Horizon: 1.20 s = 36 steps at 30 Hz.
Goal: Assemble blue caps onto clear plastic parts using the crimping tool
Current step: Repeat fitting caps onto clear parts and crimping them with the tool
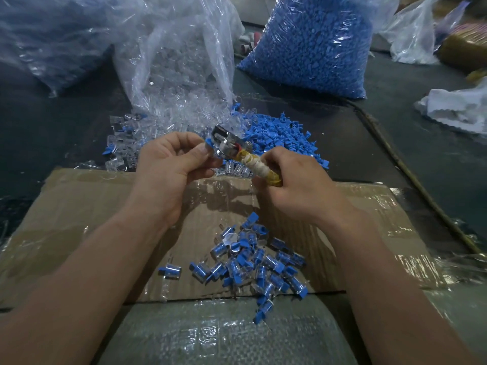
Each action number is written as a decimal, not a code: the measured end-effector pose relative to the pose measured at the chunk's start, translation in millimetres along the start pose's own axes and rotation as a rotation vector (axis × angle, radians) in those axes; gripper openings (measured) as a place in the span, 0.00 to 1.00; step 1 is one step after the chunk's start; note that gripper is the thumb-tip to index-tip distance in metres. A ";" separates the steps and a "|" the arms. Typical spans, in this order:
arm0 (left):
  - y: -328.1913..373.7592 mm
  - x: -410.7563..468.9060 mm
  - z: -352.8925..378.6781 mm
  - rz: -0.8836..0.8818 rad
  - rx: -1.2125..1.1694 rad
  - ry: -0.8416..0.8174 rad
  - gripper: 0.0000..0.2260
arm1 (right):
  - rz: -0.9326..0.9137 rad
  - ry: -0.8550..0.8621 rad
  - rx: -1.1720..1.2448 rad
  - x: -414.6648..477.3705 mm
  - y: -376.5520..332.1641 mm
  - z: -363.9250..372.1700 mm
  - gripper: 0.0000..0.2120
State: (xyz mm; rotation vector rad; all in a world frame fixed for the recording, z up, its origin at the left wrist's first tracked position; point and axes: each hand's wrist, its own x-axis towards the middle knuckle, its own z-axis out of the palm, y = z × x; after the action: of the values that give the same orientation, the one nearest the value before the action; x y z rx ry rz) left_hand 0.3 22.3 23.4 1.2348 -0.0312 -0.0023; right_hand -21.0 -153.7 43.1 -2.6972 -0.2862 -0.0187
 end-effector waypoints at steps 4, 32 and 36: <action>1.2 -0.7 1.1 -0.001 0.011 0.012 0.06 | -0.017 -0.020 0.012 -0.5 -1.5 -0.7 0.09; -0.4 -6.8 1.9 0.119 0.144 0.007 0.09 | -0.019 -0.037 0.013 -0.3 -2.6 0.3 0.06; 0.2 -6.7 2.4 0.115 0.147 0.015 0.09 | -0.005 -0.047 0.018 -0.4 -4.5 -0.7 0.05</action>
State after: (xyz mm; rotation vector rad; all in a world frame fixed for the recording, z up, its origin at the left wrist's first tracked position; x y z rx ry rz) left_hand -6.4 20.2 24.2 1.3786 -0.0909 0.1106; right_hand -22.3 -150.1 45.6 -2.6816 -0.3059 0.0455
